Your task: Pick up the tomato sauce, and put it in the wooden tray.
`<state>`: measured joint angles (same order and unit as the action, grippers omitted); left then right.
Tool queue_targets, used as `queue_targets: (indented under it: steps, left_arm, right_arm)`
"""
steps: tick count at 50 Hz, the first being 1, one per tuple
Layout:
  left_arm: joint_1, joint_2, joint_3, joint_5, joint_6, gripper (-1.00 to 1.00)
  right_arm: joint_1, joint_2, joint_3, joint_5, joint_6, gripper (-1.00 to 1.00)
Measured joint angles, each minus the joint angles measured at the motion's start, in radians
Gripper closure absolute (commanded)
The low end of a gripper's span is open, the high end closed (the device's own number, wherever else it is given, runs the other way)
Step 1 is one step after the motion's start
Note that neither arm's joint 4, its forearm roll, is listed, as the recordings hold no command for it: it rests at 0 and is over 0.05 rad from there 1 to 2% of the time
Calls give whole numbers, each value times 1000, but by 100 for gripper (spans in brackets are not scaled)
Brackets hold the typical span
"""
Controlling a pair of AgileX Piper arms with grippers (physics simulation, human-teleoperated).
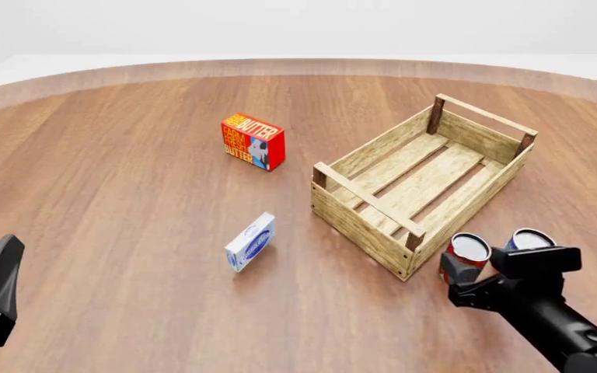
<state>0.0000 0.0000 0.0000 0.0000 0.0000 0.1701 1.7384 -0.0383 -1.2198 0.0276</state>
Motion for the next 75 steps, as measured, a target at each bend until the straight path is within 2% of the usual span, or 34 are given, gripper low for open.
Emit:
queue_targets:
  steps: [55,56,75]
  left_arm:
    - [0,0,0,0,0,-100]
    - [0,0,0,0,0,-100]
    - [0,0,0,0,0,-100]
  right_arm:
    - [4,117,-65,0,23,-100]
    - [5,118,-65,0,24,100]
    - [11,102,-48,1,19,100]
